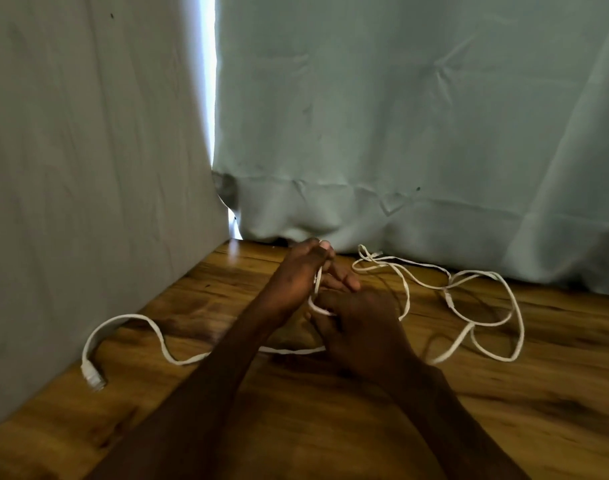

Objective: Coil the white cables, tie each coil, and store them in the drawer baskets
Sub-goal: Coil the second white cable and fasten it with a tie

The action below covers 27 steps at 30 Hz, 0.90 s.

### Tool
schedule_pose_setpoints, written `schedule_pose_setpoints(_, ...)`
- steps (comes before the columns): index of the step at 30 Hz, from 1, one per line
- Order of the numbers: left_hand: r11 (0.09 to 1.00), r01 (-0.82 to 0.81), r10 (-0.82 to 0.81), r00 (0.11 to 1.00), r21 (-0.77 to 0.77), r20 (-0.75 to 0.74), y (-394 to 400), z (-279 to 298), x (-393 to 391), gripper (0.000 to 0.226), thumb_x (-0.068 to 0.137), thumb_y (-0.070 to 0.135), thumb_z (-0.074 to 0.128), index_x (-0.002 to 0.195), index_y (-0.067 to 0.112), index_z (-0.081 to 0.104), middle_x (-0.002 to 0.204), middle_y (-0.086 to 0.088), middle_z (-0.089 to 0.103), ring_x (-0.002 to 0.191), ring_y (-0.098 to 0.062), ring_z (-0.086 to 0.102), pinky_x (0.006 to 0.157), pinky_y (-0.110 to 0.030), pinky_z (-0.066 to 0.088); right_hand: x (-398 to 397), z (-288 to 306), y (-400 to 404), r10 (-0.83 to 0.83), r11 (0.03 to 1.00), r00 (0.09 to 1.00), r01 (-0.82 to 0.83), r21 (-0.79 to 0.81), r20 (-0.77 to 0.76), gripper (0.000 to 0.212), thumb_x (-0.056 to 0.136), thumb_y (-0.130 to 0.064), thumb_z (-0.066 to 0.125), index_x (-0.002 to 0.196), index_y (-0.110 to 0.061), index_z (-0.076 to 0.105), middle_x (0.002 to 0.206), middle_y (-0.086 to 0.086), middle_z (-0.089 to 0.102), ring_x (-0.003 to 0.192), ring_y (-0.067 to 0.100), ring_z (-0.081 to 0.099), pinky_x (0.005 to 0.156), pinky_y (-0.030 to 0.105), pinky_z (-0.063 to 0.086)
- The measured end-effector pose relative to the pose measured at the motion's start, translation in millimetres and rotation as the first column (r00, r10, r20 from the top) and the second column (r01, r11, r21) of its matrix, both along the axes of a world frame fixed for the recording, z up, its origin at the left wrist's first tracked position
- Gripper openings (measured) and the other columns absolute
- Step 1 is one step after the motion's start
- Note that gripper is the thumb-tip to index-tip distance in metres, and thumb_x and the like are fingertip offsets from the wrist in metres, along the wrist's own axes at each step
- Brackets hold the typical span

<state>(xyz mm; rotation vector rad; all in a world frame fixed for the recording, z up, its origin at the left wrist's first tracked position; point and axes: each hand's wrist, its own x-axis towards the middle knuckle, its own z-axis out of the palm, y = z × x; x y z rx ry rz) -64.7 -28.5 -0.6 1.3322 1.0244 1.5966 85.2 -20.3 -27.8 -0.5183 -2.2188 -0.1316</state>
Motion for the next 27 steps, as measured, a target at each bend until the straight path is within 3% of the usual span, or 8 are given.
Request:
schedule_pose_setpoints(2,0.998,-0.063,0.065,0.982,0.014,-0.176,0,-2,-4,0.03,0.109,0.022,0.043,0.091,0.006,0.06,0.07,-0.021,0.065,0.05,-0.02,0.062,0.052,-0.027,0.044,3,5,1,0.029,0.998,0.995,-0.034,-0.047,-0.093,0.014,0.089,-0.037,0.067,0.086,-0.027,0.076,0.076,-0.007,0.074,0.068,0.013,0.067,0.058,0.03,0.049)
schedule_pose_setpoints(5,1.0,0.005,-0.001,0.931,0.012,-0.365,-5,-1,-1,0.041,0.107,0.017,0.044,0.076,-0.003,0.063,0.053,-0.02,0.057,0.036,-0.022,0.048,0.041,-0.025,0.035,14,13,10,0.016,0.992,0.977,-0.041,-0.116,-0.211,0.016,0.087,-0.043,0.071,0.086,-0.027,0.076,0.074,-0.008,0.074,0.067,0.011,0.068,0.059,0.038,0.051)
schedule_pose_setpoints(7,0.997,0.045,-0.066,0.918,-0.061,-0.391,-9,0,3,0.043,0.104,0.014,0.045,0.072,-0.012,0.057,0.047,-0.018,0.053,0.032,-0.019,0.041,0.036,-0.02,0.027,20,17,12,-0.029,0.995,0.968,0.005,-0.096,-0.25,0.018,0.083,-0.043,0.074,0.09,-0.027,0.075,0.075,-0.007,0.073,0.068,0.014,0.067,0.059,0.037,0.05)
schedule_pose_setpoints(10,0.987,0.116,-0.146,0.933,-0.112,-0.327,-12,2,5,0.057,0.109,0.03,0.038,0.072,-0.004,0.064,0.043,-0.012,0.044,0.03,-0.015,0.027,0.036,-0.019,0.017,30,21,19,-0.048,0.993,0.959,0.016,-0.114,-0.28,0.019,0.086,-0.041,0.067,0.098,-0.028,0.072,0.081,-0.008,0.073,0.073,0.016,0.067,0.063,0.038,0.052)
schedule_pose_setpoints(14,0.924,0.355,-0.36,0.933,-0.143,-0.011,-9,2,8,0.043,0.107,0.03,0.037,0.085,0.0,0.059,0.04,-0.005,0.035,0.03,-0.01,0.016,0.04,-0.029,0.007,39,18,40,-0.121,0.973,0.931,0.042,-0.228,-0.345,0.015,0.093,-0.04,0.063,0.096,-0.027,0.071,0.082,-0.008,0.074,0.073,0.016,0.07,0.065,0.043,0.054)
schedule_pose_setpoints(19,0.772,0.634,-0.593,0.691,0.046,0.412,-5,-2,14,0.031,0.107,0.027,0.035,0.088,0.011,0.054,0.045,0.006,0.038,0.033,-0.007,0.014,0.038,-0.025,0.012,41,10,45,-0.203,0.946,0.948,0.125,-0.3,-0.246,0.057,0.103,-0.066,0.03,0.092,-0.028,0.07,0.071,0.001,0.071,0.071,0.026,0.069,0.066,0.046,0.052)
schedule_pose_setpoints(24,0.764,0.496,-0.609,0.345,0.412,0.714,-2,6,-13,0.02,0.099,0.008,0.049,0.083,0.002,0.06,0.064,-0.003,0.057,0.042,-0.01,0.047,0.043,-0.021,0.04,27,0,34,-0.349,0.88,0.915,0.394,-0.266,0.201,0.041,0.107,-0.052,0.036,0.105,-0.025,0.067,0.099,0.005,0.074,0.095,0.03,0.068,0.069,0.037,0.043)
schedule_pose_setpoints(27,0.951,0.198,-0.302,0.446,0.237,0.842,-3,8,-27,0.028,0.105,0.018,0.042,0.087,0.004,0.058,0.073,-0.01,0.071,0.055,-0.017,0.07,0.046,-0.025,0.055,11,-9,19,-0.196,0.945,0.956,0.244,-0.22,0.217,0.034,0.104,-0.052,0.045,0.1,-0.025,0.065,0.098,0.004,0.071,0.093,0.028,0.065,0.075,0.04,0.047)
